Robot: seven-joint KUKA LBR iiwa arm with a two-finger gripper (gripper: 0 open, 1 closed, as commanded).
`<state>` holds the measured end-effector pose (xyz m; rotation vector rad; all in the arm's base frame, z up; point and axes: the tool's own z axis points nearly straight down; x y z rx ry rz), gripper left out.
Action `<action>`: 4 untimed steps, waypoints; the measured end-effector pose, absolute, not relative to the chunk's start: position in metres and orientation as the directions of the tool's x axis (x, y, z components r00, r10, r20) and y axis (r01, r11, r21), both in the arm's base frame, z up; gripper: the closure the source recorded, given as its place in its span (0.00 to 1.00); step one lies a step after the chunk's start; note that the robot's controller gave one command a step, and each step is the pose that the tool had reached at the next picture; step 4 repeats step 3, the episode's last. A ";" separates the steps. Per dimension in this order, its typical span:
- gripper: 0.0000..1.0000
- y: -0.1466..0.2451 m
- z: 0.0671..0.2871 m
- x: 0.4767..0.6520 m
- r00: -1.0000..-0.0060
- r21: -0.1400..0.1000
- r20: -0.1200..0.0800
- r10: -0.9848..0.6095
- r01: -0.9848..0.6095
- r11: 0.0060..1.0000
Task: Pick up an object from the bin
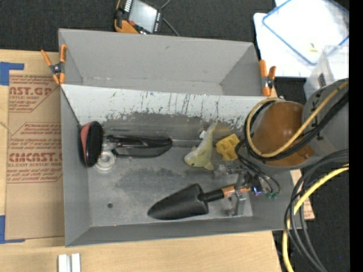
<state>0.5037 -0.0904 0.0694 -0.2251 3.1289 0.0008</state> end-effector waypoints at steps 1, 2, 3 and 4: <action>1.00 -0.091 0.069 0.505 -0.993 0.003 -0.002 -0.120 -0.120 0.993; 1.00 -0.091 0.069 0.505 -0.993 0.003 -0.002 -0.120 -0.120 0.993; 1.00 -0.090 0.082 0.502 -0.993 0.005 0.008 -0.121 -0.121 0.993; 1.00 -0.090 0.082 0.502 -0.993 0.005 0.008 -0.121 -0.121 0.993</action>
Offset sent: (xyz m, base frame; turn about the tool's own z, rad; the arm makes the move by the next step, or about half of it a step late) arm 0.0000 0.0000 0.0000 0.0000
